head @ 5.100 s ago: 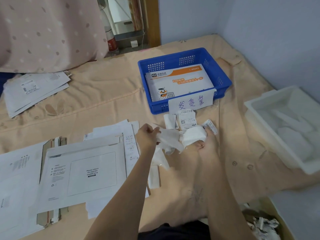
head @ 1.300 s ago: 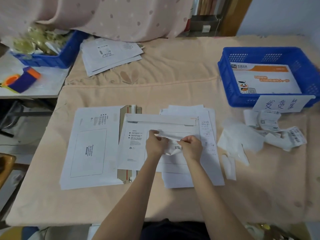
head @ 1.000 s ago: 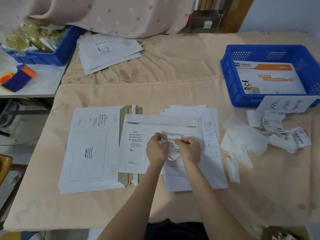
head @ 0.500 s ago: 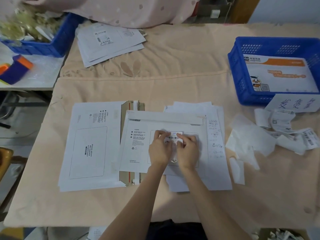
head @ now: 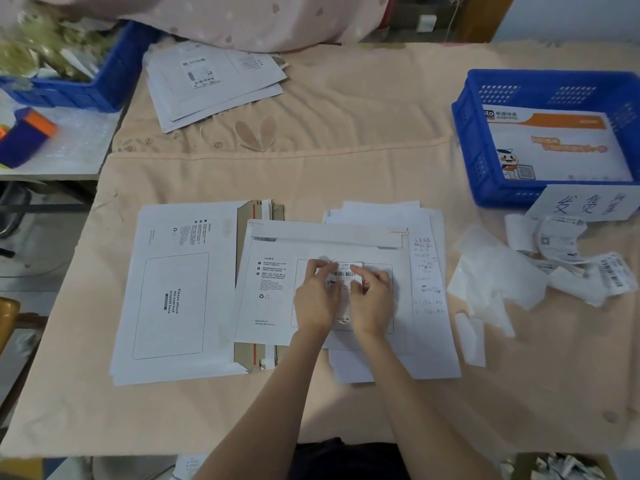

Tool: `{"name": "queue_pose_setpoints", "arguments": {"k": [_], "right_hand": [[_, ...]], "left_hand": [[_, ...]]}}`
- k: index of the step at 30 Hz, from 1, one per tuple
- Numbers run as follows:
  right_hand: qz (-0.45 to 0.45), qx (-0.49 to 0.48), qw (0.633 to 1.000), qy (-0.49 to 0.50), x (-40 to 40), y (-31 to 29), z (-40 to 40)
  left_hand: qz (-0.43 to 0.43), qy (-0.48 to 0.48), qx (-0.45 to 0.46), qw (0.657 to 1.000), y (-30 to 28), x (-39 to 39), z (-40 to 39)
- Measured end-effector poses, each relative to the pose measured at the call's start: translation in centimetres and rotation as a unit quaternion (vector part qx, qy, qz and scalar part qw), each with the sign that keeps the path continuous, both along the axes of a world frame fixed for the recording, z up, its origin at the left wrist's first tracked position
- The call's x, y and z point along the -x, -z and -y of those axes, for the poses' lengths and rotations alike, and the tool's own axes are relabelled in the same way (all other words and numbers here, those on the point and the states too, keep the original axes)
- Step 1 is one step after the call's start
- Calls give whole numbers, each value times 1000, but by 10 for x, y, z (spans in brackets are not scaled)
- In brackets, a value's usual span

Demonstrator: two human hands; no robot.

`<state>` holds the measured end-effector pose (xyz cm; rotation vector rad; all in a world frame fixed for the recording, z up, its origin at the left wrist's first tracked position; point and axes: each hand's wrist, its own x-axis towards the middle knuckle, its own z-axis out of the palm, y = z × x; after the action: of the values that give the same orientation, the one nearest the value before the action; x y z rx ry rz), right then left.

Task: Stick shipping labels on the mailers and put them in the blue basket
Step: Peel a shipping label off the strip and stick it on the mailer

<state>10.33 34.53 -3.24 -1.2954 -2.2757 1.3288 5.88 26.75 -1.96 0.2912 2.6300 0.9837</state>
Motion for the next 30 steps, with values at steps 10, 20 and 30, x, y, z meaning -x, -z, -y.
{"name": "queue_pose_setpoints", "arguments": {"k": [10, 20, 30], "right_hand": [[26, -18, 999, -23, 0, 2, -1], [83, -134, 980, -120, -5, -3, -4], [104, -105, 983, -110, -2, -11, -10]], "left_hand": [[2, 23, 38, 999, 2, 1, -1], [0, 49, 96, 994, -2, 3, 0], [41, 6, 67, 997, -3, 14, 0]]}}
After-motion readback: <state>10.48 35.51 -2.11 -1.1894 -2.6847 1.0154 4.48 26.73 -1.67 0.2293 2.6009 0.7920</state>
